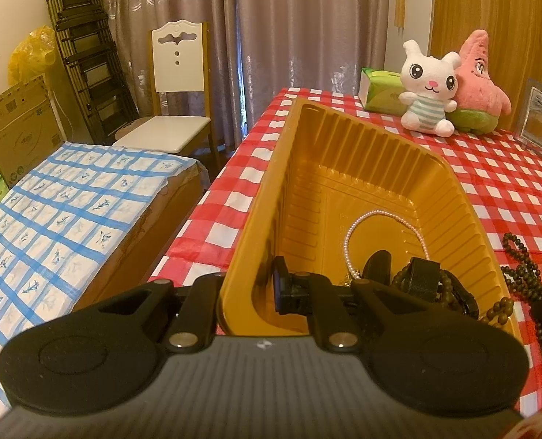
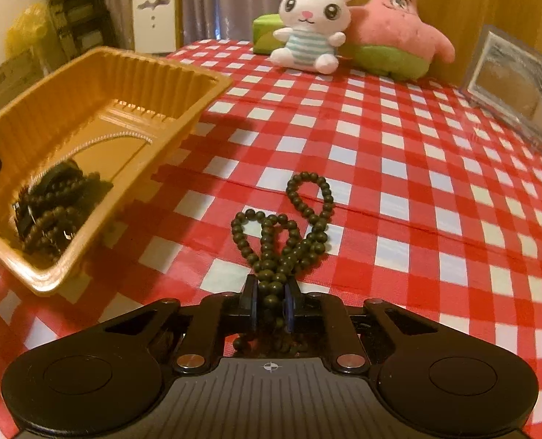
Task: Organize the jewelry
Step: 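Lift the bead strand high with the right gripper over the tray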
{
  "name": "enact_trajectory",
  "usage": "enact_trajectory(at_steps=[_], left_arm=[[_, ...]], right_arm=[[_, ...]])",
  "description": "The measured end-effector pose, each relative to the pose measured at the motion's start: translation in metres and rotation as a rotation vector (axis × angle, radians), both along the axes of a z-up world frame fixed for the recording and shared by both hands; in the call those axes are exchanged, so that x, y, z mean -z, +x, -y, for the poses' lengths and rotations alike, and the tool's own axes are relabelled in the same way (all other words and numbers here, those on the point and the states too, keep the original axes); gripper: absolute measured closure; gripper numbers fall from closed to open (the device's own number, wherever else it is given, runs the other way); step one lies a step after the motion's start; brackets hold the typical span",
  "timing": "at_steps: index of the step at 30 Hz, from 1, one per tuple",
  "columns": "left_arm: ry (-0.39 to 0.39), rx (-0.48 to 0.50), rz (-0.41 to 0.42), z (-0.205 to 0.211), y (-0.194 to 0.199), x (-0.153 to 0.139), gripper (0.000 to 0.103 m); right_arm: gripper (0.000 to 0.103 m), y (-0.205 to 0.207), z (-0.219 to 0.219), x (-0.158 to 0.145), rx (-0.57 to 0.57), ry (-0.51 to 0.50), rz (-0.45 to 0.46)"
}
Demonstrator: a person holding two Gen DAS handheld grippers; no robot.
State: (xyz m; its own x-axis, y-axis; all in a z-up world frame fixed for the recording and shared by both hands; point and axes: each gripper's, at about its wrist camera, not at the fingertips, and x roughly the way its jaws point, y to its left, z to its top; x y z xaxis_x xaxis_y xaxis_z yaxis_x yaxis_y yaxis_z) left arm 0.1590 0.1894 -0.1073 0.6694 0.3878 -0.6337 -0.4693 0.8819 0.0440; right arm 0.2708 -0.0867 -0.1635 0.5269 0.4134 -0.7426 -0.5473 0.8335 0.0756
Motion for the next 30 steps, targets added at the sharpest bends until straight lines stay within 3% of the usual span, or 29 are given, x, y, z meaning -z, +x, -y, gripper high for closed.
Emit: enact_trajectory(at_steps=[17,30], left_arm=[[-0.017,0.023,0.006,-0.006,0.003,0.000,0.093],[-0.031,0.043,0.016,-0.013,0.003,0.000,0.093]], right_arm=[[0.089,-0.011,0.030,-0.108,0.031,0.151,0.167],[0.089,-0.033,0.022,-0.161,-0.007,0.194,0.242]])
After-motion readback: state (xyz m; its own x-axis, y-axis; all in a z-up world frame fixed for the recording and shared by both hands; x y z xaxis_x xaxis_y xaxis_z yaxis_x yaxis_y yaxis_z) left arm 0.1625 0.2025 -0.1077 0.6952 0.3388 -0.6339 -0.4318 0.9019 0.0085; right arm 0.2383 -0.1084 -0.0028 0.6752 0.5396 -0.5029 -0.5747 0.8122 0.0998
